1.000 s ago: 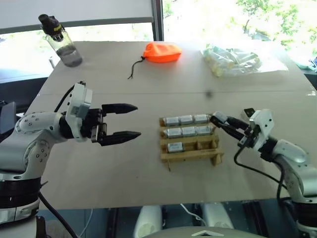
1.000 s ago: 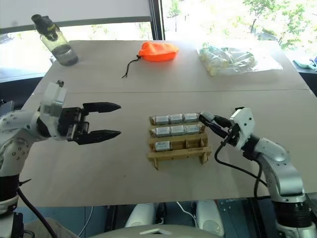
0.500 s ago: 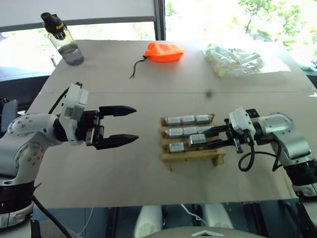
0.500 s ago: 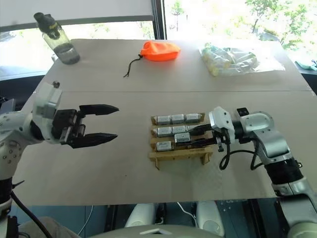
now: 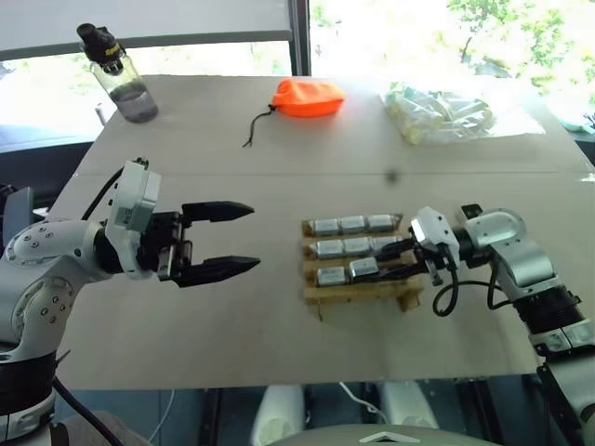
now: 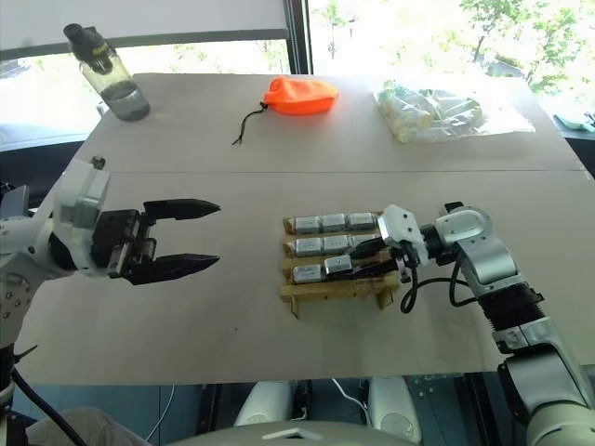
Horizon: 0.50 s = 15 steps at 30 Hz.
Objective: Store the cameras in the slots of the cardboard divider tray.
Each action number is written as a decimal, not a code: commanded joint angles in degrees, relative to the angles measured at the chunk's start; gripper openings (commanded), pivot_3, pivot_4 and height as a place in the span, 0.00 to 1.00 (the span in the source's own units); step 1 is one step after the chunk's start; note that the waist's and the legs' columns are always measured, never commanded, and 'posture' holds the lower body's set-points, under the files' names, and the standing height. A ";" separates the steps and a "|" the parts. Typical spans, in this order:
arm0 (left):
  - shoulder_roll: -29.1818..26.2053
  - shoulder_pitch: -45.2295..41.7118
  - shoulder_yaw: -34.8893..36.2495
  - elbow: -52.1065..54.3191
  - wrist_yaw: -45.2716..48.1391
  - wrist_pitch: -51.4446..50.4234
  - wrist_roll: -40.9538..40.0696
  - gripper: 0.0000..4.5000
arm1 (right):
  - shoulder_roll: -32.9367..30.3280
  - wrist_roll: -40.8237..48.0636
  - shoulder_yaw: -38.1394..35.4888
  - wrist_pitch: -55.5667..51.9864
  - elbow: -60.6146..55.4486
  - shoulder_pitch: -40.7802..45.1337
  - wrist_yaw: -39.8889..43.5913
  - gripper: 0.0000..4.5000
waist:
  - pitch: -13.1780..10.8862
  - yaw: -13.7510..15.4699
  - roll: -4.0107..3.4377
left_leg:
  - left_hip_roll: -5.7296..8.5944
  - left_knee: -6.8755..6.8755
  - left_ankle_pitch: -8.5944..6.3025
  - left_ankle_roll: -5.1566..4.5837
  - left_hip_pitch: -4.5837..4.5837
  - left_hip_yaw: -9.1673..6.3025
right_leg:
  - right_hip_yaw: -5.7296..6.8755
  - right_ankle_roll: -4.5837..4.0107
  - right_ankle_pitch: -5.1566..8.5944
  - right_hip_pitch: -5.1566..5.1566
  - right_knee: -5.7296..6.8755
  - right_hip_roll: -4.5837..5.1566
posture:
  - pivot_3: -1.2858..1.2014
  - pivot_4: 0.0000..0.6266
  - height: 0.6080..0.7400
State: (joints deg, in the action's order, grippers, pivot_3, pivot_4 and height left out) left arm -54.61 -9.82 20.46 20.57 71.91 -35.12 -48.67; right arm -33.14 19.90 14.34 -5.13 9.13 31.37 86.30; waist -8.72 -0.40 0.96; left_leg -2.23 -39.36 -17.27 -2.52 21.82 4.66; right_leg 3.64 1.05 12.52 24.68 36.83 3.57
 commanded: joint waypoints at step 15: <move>-0.73 -1.99 0.33 0.90 -0.16 0.27 -0.93 0.98 | -4.72 7.83 -7.33 -13.08 -15.33 -3.93 -4.07 0.71 | -0.02 0.27 -0.02 | 0.01 0.00 0.00 0.01 0.05 -0.06 | 0.06 0.00 0.00 0.00 0.00 0.02 | 0.52 0.24 1.00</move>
State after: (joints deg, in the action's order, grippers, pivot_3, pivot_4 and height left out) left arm -54.68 -11.10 20.07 20.65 71.51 -35.11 -48.75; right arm -36.92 25.01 10.02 -16.09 -2.26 27.74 83.22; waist -8.73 -0.13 0.94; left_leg -2.22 -39.36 -17.27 -2.52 21.87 4.59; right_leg 3.72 1.05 12.52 24.67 36.83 3.60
